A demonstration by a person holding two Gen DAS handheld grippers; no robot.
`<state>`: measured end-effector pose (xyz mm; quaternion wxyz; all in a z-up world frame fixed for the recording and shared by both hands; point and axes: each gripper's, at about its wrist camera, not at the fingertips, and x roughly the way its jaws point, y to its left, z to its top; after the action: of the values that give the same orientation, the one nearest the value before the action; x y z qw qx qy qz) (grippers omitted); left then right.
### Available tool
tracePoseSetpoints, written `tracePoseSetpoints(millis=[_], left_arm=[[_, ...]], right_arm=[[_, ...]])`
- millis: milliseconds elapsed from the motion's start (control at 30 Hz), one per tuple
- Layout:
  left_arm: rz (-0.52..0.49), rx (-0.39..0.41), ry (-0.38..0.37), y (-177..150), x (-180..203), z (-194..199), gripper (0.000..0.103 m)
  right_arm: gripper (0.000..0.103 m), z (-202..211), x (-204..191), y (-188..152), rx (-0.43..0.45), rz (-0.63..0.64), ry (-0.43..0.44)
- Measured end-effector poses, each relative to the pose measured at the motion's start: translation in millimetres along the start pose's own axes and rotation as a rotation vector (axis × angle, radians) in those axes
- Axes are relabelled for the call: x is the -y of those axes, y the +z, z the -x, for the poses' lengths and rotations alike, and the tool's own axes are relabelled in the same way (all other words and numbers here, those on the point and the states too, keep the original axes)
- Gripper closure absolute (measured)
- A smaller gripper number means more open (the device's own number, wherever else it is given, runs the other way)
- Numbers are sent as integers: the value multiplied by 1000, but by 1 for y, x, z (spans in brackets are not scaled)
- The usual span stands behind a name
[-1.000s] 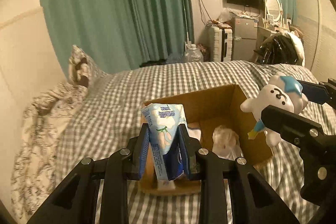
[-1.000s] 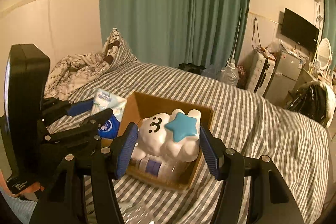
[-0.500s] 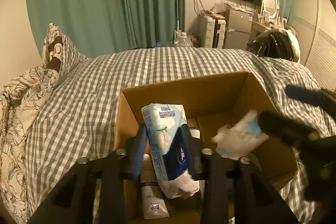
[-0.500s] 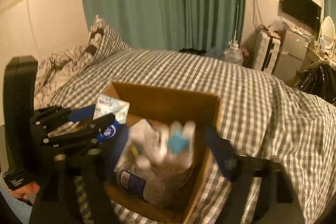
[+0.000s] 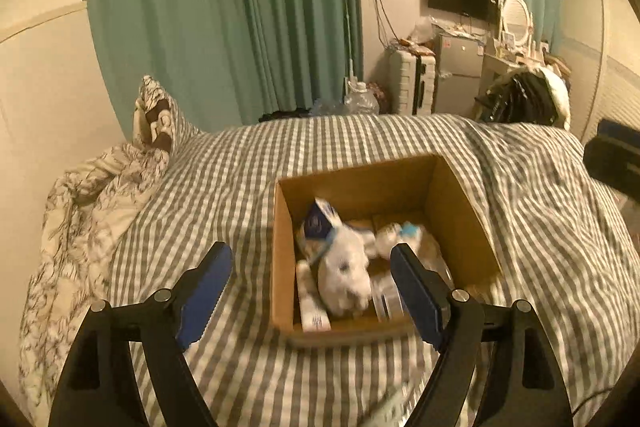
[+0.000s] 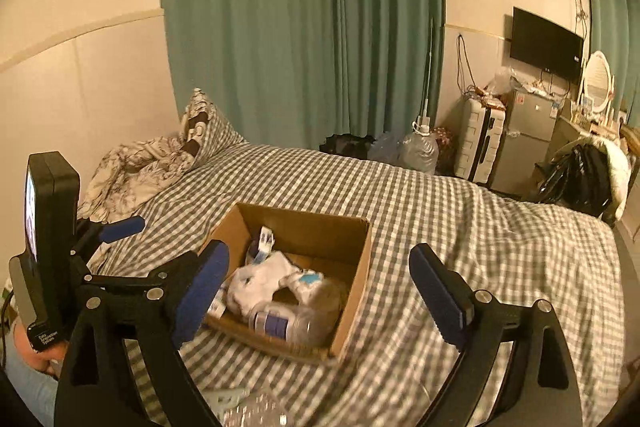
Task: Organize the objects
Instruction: 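Grasp green clip with left gripper while right gripper grasps foil blister pack, drop both into box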
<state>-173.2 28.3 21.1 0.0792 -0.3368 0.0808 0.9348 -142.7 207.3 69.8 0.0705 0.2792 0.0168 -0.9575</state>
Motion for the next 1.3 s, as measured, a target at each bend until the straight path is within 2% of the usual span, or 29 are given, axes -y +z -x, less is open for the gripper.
tracePoseSetpoints(millis=[133, 267, 467, 533, 767, 800, 867, 900, 1100, 1300], left_arm=[[-31, -40, 19, -33, 8, 13, 19], [-24, -124, 2, -76, 15, 3, 19], [-19, -277, -19, -136, 32, -34, 19], [-35, -322, -24, -153, 38, -43, 23], [-129, -422, -59, -182, 56, -62, 25], [-151, -428, -52, -185, 61, -63, 25], [-165, -428, -64, -187, 65, -62, 34], [-162, -429, -86, -188, 66, -60, 52], [-108, -365, -118, -184, 62, -34, 55], [-19, -256, -85, -159, 32, -5, 55]], right_arm=[[10, 26, -11, -20, -33, 52, -14], [10, 28, -19, -58, -99, 77, -2], [10, 0, -25, -134, -226, 81, -5], [10, -10, -24, -150, -263, 68, -2], [10, -36, -18, -178, -347, 20, 24], [10, -36, -17, -180, -348, 19, 25], [10, -36, -17, -180, -348, 18, 24], [10, -36, -17, -181, -348, 18, 22], [10, -36, -20, -185, -349, 28, 2], [10, -40, -35, -185, -364, 52, 18]])
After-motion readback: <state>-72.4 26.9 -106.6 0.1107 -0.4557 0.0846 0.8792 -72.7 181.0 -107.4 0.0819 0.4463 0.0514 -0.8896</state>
